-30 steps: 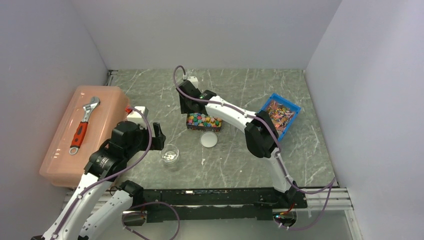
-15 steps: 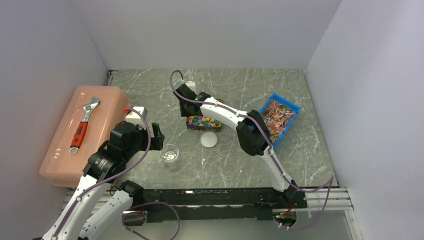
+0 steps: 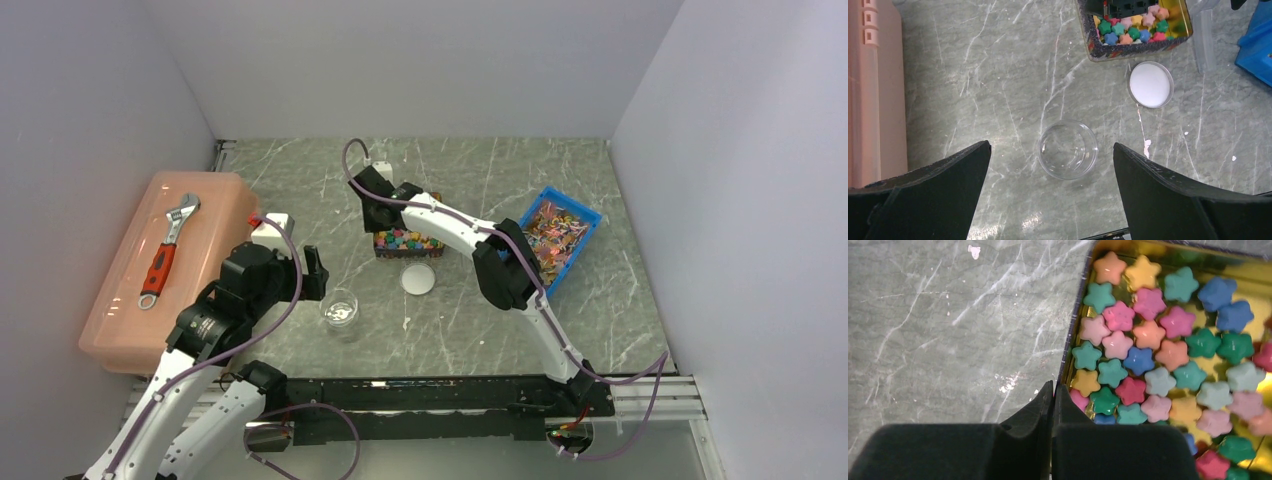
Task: Pack the candies
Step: Move the storage box to the center of the board.
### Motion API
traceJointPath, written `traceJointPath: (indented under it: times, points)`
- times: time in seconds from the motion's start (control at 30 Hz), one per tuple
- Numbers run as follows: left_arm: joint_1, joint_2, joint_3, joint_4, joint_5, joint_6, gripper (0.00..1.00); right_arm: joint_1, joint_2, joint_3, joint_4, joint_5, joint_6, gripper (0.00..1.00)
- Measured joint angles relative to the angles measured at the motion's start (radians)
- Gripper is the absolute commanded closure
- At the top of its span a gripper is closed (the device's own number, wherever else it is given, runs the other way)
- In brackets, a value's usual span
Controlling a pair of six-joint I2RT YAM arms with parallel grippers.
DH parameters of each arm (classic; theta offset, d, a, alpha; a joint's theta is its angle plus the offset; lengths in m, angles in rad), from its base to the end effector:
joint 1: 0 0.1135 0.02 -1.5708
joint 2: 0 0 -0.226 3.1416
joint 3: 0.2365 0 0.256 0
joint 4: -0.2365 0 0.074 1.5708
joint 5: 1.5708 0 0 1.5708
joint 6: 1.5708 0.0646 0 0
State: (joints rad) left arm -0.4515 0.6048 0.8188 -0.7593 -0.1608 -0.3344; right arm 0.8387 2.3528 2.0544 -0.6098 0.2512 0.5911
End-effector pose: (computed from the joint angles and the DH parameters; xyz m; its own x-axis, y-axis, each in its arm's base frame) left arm 0.1686 -0.0702 0.2820 -0.5418 -0.0973 -0.8349 0.1373 0.9697 -0.2022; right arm 0.3587 0.3751 0.1503 -0.7821 -0.0627 -0.6200 -0.2196 0.9588 0.1801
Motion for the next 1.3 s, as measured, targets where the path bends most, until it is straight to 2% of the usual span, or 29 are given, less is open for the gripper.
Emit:
traceJointPath:
  times: [0.33, 0.97, 1.13, 1.3]
  points:
    - [0.0, 0.006, 0.0, 0.0, -0.021, 0.0, 0.01, 0.005, -0.057, -0.117, 0.097, -0.032, -0.017, 1.0]
    - [0.0, 0.014, 0.0, 0.0, -0.022, -0.001, 0.01, 0.08, -0.22, -0.365, 0.148, -0.055, -0.033, 1.0]
    - [0.0, 0.014, 0.0, 0.0, -0.02, -0.003, 0.01, 0.092, -0.247, -0.395, 0.145, -0.056, -0.03, 0.75]
    - [0.0, 0.015, 0.0, 0.0, -0.013, -0.004, 0.01, 0.094, -0.329, -0.422, 0.14, -0.047, -0.04, 0.64]
